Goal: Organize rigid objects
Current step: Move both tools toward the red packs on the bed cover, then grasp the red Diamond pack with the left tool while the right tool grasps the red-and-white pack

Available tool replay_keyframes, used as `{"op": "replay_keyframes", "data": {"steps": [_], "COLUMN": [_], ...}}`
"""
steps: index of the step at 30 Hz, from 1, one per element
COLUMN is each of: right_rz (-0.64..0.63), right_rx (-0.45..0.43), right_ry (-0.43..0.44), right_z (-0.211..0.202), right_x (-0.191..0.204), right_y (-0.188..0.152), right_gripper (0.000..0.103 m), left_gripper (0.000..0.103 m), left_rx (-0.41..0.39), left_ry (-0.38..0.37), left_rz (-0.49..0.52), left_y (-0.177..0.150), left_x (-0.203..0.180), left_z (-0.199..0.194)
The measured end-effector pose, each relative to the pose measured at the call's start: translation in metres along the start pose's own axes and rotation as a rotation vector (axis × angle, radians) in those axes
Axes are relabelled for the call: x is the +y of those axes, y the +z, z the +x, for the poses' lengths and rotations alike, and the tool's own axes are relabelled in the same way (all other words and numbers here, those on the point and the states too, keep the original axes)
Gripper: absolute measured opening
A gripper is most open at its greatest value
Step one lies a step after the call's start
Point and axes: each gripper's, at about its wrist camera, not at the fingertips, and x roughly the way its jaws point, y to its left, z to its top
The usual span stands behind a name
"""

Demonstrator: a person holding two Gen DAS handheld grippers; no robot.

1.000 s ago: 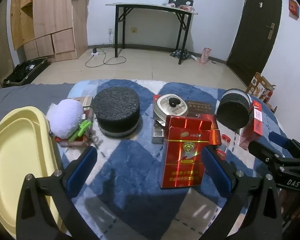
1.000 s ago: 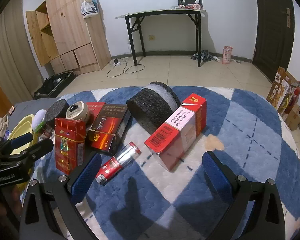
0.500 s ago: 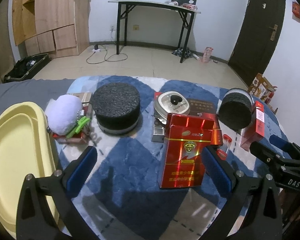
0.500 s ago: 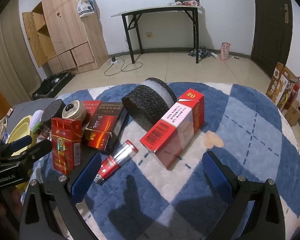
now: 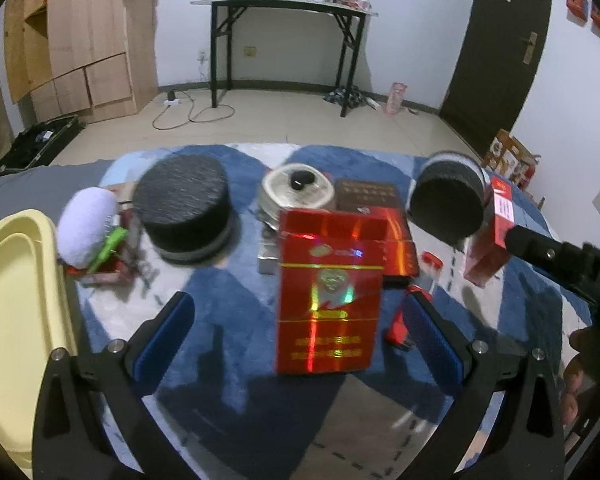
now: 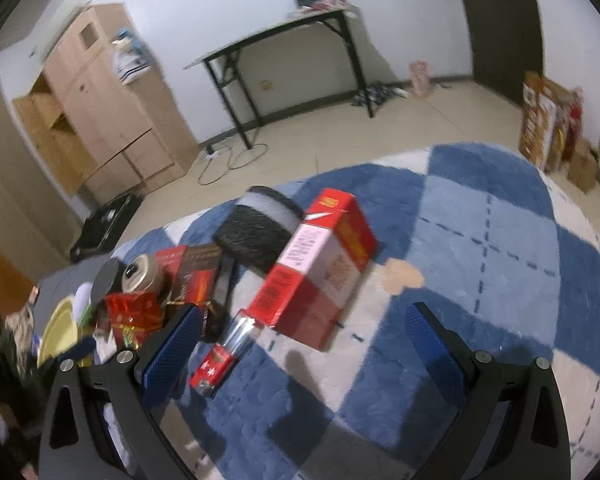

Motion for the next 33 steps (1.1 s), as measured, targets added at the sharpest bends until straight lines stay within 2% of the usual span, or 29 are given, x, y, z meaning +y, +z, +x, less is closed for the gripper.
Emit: {"op": "replay_keyframes", "data": {"steps": [10, 33], "right_rz": [-0.015, -0.042], "right_rx": [0.038, 0.051], "right_ry": [-0.021, -0.046], "right_z": [0.008, 0.02], "right_x": [0.007, 0.016], "right_y": [0.001, 0.001], "right_gripper": [0.103, 0.103], "left_gripper": [0.103, 0.103], "left_rx": [-0.002, 0.006], "left_ry": [0.002, -0.01], "left_rz": [0.005, -0.025], "left_y": [-0.001, -0.002], "left_x": [-0.004, 0.0], "left_z": [0.0, 0.007]}}
